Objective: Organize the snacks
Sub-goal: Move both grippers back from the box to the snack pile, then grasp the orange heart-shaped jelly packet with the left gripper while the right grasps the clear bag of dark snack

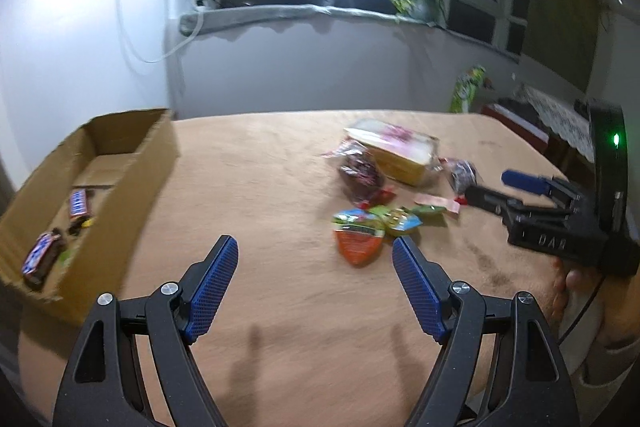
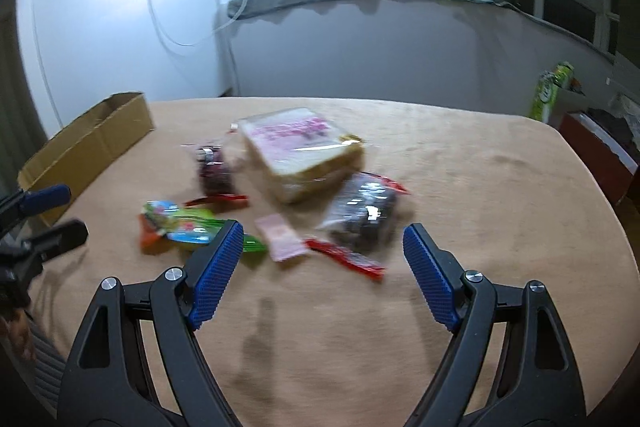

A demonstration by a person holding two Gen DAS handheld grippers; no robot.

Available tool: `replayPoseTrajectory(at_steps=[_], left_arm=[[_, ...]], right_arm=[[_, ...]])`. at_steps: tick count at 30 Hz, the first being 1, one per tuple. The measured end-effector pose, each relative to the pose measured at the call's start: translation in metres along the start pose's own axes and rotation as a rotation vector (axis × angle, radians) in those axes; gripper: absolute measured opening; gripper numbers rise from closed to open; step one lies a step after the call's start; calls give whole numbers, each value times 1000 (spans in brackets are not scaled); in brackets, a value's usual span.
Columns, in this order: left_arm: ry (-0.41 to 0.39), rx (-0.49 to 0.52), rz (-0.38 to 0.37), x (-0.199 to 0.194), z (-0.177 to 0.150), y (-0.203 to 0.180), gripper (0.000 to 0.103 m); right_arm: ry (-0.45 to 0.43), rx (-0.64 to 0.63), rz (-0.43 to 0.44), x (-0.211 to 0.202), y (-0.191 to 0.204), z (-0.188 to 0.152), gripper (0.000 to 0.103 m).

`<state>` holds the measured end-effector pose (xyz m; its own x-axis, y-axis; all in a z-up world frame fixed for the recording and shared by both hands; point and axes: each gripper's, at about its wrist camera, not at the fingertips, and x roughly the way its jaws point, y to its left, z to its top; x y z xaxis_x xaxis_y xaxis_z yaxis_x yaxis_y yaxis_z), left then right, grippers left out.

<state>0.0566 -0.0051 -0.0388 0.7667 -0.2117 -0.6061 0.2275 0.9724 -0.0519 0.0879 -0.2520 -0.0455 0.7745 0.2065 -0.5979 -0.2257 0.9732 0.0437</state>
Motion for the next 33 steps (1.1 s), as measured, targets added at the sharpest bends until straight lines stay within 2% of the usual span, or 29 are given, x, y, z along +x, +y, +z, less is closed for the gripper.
replayPoseTrajectory(at_steps=[6, 10, 15, 16, 17, 18, 19, 21, 26, 33], left_arm=[[69, 43, -63, 36, 1, -19, 80], [146, 66, -54, 61, 0, -25, 80], [186, 75, -71, 69, 1, -27, 78], [183, 71, -75, 69, 1, -26, 74], [179, 68, -73, 69, 0, -26, 66], [172, 62, -67, 68, -1, -25, 57], [165, 55, -65, 67, -1, -23, 53], [156, 41, -66, 66, -1, -20, 37], [133, 11, -83, 63, -4, -12, 33], [114, -11, -95, 60, -6, -9, 32]], right_arm=[[58, 25, 2, 15, -20, 9, 85], [129, 38, 5, 37, -34, 18, 85], [210, 62, 68, 62, -42, 22, 85], [207, 60, 72, 62, -40, 22, 82], [205, 60, 85, 62, -41, 22, 76], [200, 61, 97, 61, -41, 21, 58], [195, 65, 99, 61, -42, 21, 53], [183, 77, 109, 59, -44, 20, 50], [148, 79, 111, 52, -44, 16, 43], [124, 74, 96, 47, -42, 16, 41]])
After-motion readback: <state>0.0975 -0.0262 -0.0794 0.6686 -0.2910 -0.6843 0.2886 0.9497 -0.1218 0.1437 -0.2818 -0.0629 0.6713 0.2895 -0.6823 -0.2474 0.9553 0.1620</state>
